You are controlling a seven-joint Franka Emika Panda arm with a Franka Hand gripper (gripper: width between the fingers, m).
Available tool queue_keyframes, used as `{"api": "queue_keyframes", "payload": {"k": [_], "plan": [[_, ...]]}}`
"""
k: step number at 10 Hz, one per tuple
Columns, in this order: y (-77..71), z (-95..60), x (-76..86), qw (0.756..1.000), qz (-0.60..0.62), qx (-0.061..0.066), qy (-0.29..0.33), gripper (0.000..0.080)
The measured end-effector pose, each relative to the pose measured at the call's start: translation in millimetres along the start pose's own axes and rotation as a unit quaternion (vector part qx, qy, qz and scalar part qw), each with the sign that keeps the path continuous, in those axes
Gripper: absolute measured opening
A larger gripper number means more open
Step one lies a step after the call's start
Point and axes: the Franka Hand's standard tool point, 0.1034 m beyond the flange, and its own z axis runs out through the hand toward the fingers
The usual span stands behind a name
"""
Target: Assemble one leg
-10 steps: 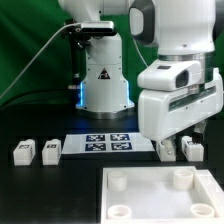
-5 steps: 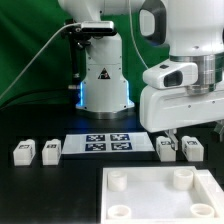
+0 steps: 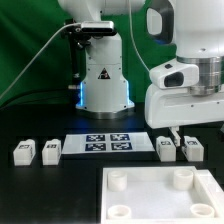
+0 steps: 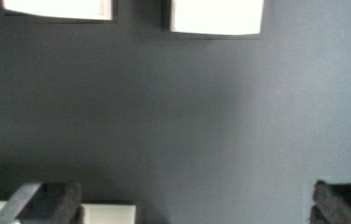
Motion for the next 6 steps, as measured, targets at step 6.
{"api": "queue_keyframes", "payload": {"k": [6], "plan": [[-11.8,15.5,-33.9,0.961,0.013,-0.031,-0.273,0.0649]]}}
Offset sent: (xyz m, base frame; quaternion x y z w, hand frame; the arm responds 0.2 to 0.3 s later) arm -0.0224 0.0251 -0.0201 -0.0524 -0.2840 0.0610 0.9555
